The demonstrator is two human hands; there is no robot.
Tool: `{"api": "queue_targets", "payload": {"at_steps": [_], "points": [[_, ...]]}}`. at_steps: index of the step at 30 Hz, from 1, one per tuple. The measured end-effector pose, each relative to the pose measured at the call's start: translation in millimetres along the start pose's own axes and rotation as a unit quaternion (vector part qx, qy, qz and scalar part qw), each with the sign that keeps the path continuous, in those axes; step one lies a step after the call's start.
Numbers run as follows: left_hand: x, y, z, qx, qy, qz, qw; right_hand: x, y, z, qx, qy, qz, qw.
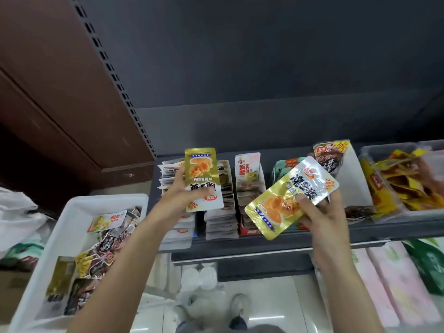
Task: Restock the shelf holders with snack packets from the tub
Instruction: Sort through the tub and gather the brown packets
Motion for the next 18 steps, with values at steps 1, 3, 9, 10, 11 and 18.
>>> {"api": "queue_targets", "payload": {"at_steps": [1,3,9,10,11,18], "points": [[-3,-1,1,0.052,-0.012,-0.001,0.999,2,2,2,0.000,-0.003,-0.005,1.000],[-10,6,14,0.146,-0.068,0.027,0.987,7,2,5,-0.003,-0.008,-0.017,1.000],[-22,47,96,0.393,-0.197,0.219,0.871,27,-11,5,0.009,-0.001,-0.035,0.999],[-17,47,103,0.398,-0.203,0.227,0.866,30,-15,6,0.009,0.000,-0.039,0.999],[-11,45,110,0.411,-0.205,0.231,0.858,32,-18,6,0.009,0.001,-0.041,0.999],[24,10,112,0.593,-0.193,0.169,0.763,50,-37,1,0.010,0.020,-0.055,0.998]]}}
Point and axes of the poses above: each hand's wrist, its own x-axis towards the middle knuckle, its own y-axis out of the back of the hand, z = x × y, the point moved 7 cm from there along x, towards the middle knuckle, and after that the axes turned 14 degrees about -z, right-handed, at the moved point
